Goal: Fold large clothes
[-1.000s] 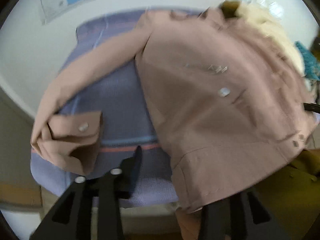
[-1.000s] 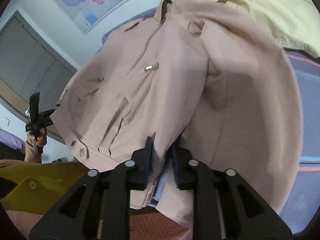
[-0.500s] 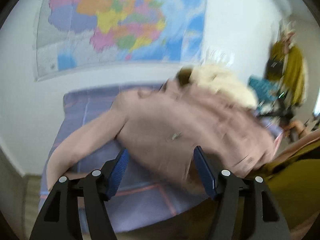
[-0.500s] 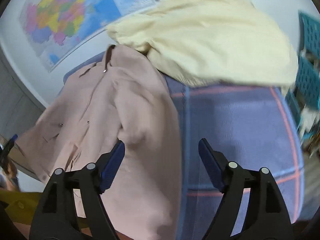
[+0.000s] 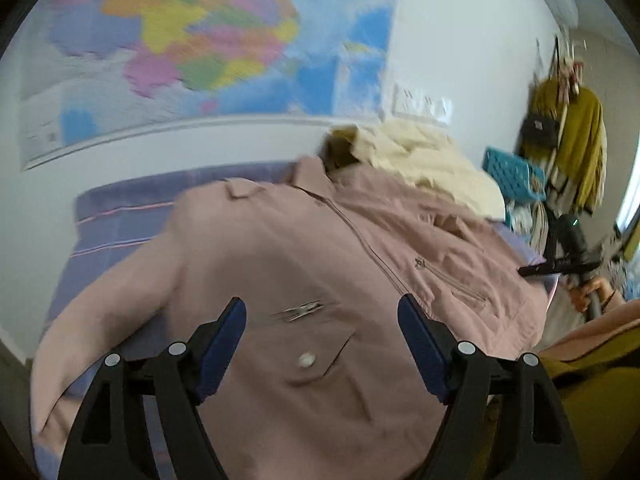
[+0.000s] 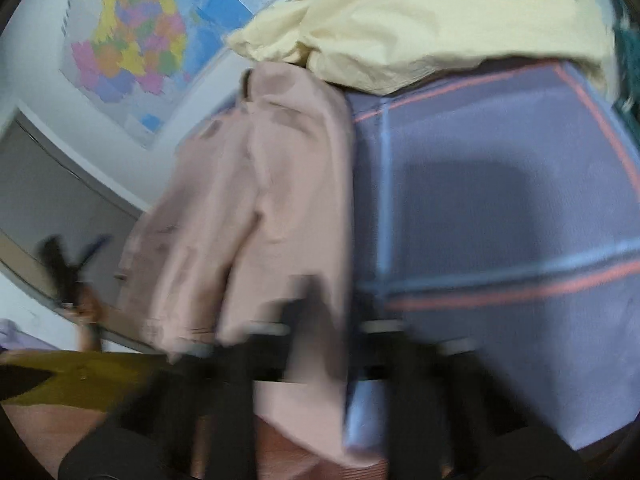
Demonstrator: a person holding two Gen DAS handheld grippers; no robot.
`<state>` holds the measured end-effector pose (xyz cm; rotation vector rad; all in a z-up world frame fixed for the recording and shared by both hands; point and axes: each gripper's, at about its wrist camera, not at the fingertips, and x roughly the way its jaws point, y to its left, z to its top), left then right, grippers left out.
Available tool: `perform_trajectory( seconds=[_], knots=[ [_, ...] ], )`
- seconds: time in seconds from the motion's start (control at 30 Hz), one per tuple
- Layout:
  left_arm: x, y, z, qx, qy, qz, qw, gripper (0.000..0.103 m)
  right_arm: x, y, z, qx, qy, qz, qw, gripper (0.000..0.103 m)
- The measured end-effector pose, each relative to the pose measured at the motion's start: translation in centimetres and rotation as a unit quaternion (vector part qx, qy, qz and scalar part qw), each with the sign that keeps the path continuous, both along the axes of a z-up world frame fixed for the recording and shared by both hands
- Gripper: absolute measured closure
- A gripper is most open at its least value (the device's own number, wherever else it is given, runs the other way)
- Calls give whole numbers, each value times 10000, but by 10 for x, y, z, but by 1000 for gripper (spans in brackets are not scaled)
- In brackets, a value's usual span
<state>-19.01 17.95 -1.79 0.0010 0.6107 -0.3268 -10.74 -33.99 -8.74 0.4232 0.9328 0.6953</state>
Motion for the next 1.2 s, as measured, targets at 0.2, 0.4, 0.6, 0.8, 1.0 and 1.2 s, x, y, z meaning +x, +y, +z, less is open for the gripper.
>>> perform_trajectory(
  seconds=[0.2,0.4,0.6,0.8,1.0,1.2],
  knots=[
    [55,-46,8,141,73,-630,9979,28,-15,10,105,198,-1171,317,9924,101],
    [91,-68,29,-119,-6,-1174,9930,28,-3,86,207,-41,-1952,1234,9730,101],
    [112,-50,34,-434,74,-1091,9931,28,42,235,199,-462,-1562,2542,9534,98],
    [117,-13,23,-544,274,-658,9960,27,95,328,135,-595,-776,2836,9539,84],
    [128,-17,-11,-330,1018,-687,9919,27,115,308,120,-686,-770,2362,9662,50],
    [136,-44,-28,-10,1283,-1064,9860,24,138,216,133,-1529,-1446,736,9748,42]
  ],
)
